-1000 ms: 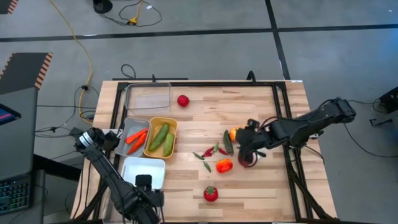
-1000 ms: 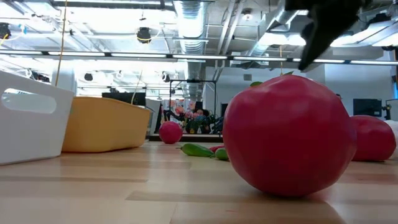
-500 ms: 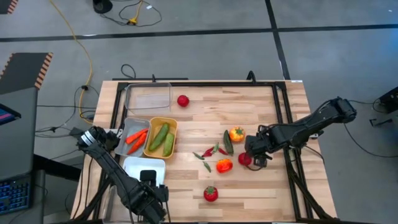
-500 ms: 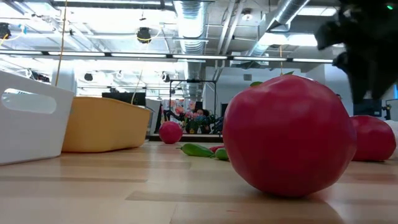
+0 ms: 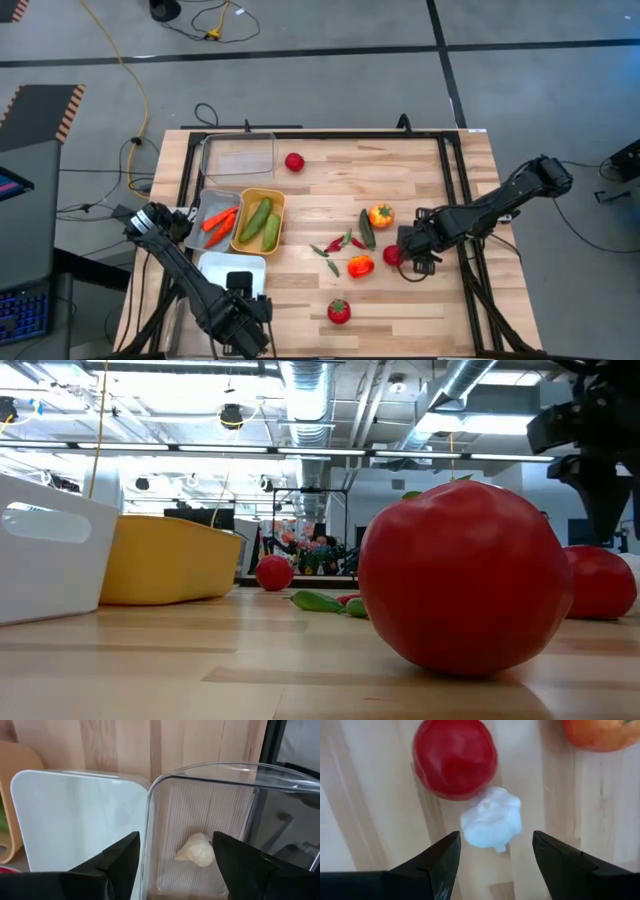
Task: Sort produce into baskets
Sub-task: Put the right garlic into the bottom transparent bin
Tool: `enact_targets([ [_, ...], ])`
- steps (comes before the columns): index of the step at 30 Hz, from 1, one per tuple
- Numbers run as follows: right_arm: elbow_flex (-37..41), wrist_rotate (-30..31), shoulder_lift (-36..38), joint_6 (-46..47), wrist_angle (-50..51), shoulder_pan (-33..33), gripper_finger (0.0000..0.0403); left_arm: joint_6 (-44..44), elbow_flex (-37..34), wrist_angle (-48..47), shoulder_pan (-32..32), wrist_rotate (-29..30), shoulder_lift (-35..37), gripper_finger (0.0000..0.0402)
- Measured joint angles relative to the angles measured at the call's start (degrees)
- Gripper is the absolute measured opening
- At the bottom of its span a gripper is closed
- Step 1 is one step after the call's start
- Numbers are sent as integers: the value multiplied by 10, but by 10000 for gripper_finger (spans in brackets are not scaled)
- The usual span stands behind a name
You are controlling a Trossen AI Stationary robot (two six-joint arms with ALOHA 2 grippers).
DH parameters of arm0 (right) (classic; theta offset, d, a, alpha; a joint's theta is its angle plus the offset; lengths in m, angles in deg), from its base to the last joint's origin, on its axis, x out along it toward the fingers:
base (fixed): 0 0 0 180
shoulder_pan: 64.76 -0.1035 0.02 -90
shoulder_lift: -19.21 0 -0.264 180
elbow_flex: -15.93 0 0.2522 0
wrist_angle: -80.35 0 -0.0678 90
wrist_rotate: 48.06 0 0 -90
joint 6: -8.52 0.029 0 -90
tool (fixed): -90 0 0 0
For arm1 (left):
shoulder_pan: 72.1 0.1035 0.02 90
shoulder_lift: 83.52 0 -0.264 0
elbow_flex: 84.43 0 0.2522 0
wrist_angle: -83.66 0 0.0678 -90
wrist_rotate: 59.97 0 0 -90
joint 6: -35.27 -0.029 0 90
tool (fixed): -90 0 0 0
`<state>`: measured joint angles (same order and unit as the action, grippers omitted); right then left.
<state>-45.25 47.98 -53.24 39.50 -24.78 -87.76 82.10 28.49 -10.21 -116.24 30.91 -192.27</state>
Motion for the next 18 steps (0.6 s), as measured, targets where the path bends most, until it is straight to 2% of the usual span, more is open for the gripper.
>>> enact_targets([
  [18, 0, 7, 0, 0, -9, -2, 276, 1, 0, 0, 0, 0, 0, 238],
])
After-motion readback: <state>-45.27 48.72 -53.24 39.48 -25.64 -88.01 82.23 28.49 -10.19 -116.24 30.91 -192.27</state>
